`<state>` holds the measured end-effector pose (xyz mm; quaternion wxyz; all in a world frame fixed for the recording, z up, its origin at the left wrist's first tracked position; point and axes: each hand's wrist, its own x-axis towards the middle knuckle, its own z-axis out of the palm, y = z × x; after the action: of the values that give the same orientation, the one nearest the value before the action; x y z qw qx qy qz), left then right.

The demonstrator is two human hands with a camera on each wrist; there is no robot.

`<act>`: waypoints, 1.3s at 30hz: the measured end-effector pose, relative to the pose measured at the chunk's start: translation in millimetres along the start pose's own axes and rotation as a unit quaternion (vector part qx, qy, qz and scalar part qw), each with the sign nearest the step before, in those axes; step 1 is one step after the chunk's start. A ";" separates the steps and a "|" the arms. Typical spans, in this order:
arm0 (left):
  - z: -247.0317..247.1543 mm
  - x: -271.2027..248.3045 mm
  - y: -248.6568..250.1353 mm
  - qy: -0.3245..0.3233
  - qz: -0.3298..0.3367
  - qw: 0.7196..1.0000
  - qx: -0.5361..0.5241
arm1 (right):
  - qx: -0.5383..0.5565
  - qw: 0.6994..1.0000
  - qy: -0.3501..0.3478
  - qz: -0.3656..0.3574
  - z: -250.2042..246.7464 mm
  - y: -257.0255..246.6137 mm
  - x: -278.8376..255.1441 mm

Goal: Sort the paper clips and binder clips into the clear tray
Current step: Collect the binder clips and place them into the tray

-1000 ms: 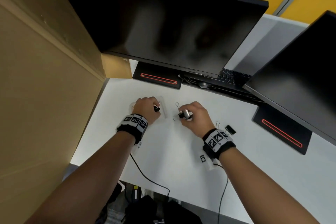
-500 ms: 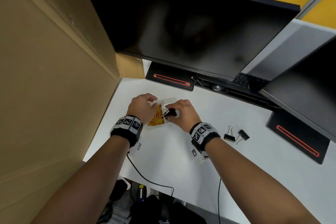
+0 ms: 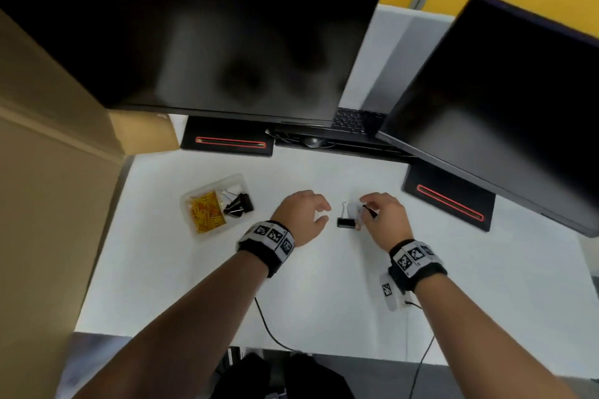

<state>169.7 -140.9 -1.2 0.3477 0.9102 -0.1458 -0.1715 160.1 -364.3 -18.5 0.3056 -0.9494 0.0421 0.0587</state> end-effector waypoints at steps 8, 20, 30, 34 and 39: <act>57.5 45.1 22.8 -0.061 -0.022 0.992 0.112 | -0.059 0.994 -0.079 0.037 -3.4 44.0 11.5; 61.9 25.6 16.1 0.001 -0.049 0.995 0.082 | -0.084 0.992 -0.079 0.049 9.1 43.2 9.6; -80.5 -58.5 -34.0 0.226 -0.175 0.958 0.025 | -0.022 0.995 -0.057 0.083 11.4 34.7 -2.4; -101.5 -69.6 -72.0 0.183 -0.249 0.950 0.049 | 0.030 0.992 -0.049 0.115 15.1 33.9 -1.6; -98.1 -64.0 -87.8 0.157 -0.269 0.950 0.038 | 0.014 0.993 -0.036 0.109 15.1 23.8 -2.3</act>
<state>165.6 3.8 20.9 0.2725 0.9435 0.1543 -0.1079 153.8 -374.6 -44.0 0.3116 -0.9321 0.1352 0.1254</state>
